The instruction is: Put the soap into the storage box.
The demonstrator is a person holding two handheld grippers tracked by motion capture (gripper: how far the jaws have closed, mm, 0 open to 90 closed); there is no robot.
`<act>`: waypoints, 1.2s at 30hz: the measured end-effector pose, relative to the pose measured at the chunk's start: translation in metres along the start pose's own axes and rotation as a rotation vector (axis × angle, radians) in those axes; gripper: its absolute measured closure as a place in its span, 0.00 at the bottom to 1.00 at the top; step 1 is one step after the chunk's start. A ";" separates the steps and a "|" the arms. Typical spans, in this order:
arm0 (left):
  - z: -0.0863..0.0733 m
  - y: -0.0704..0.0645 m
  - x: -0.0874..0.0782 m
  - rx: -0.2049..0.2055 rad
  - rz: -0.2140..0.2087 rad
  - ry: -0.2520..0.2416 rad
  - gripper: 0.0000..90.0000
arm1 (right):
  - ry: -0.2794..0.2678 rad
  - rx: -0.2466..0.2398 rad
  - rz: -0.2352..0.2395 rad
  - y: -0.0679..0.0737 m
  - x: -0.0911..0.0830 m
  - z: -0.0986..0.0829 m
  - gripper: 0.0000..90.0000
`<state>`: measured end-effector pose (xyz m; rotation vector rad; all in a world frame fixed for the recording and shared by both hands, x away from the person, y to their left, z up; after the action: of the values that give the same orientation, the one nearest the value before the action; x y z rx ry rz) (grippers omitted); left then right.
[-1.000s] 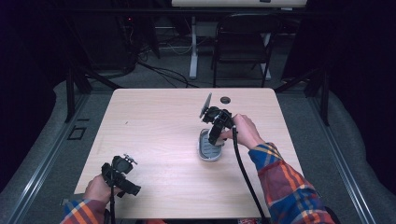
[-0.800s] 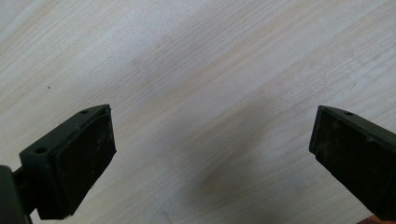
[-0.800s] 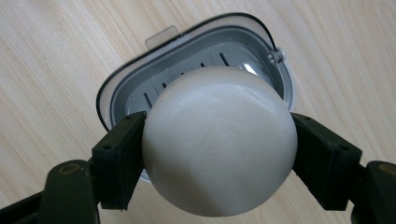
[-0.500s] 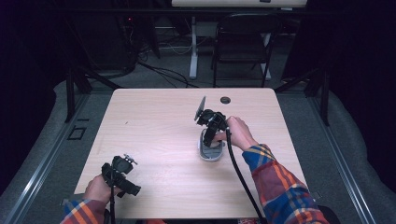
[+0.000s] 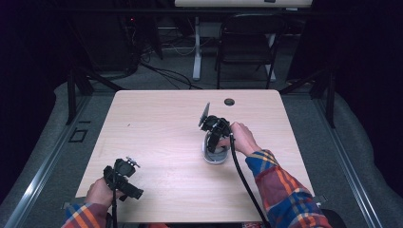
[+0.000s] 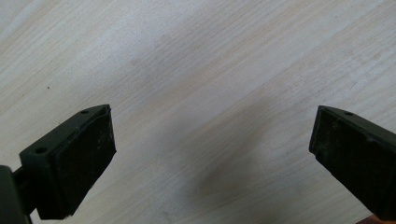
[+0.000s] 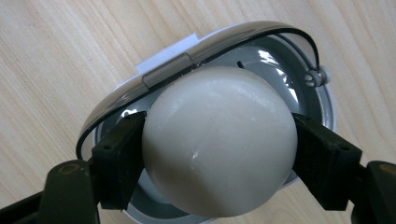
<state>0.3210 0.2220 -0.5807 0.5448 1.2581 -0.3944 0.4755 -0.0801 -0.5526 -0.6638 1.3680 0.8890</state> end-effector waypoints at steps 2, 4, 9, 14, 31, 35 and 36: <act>0.000 0.000 0.000 0.001 0.000 0.001 0.00 | -0.001 0.004 0.000 -0.001 0.002 -0.001 0.27; 0.000 0.000 0.000 0.000 0.000 0.000 0.00 | -0.006 0.013 0.002 -0.001 0.003 -0.002 0.27; 0.000 0.000 0.000 0.000 0.000 0.001 0.00 | -0.020 0.015 0.008 -0.003 0.002 -0.003 0.27; 0.000 0.000 0.000 0.001 0.001 0.000 0.00 | -0.027 0.017 0.008 -0.003 0.000 -0.004 0.27; 0.000 0.000 0.000 0.002 0.002 0.002 0.00 | -0.031 0.012 -0.006 -0.003 -0.011 -0.008 0.21; 0.000 0.000 0.000 0.002 0.002 0.001 0.00 | -0.038 0.018 -0.004 -0.004 -0.019 -0.013 0.19; 0.000 0.000 0.000 0.002 0.002 0.002 0.00 | -0.042 0.021 -0.001 -0.005 -0.020 -0.015 0.17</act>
<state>0.3209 0.2220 -0.5806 0.5478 1.2588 -0.3935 0.4719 -0.0987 -0.5346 -0.6262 1.3378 0.8818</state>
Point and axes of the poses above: each handheld gripper's, and its own axes: x roughly forward along the jaws, z roughly out of its top, y roughly to its left, the point moved 5 cm from there along x, roughly forward along the jaws, and after that the axes turned 7 degrees about z, right-handed, at the moved point
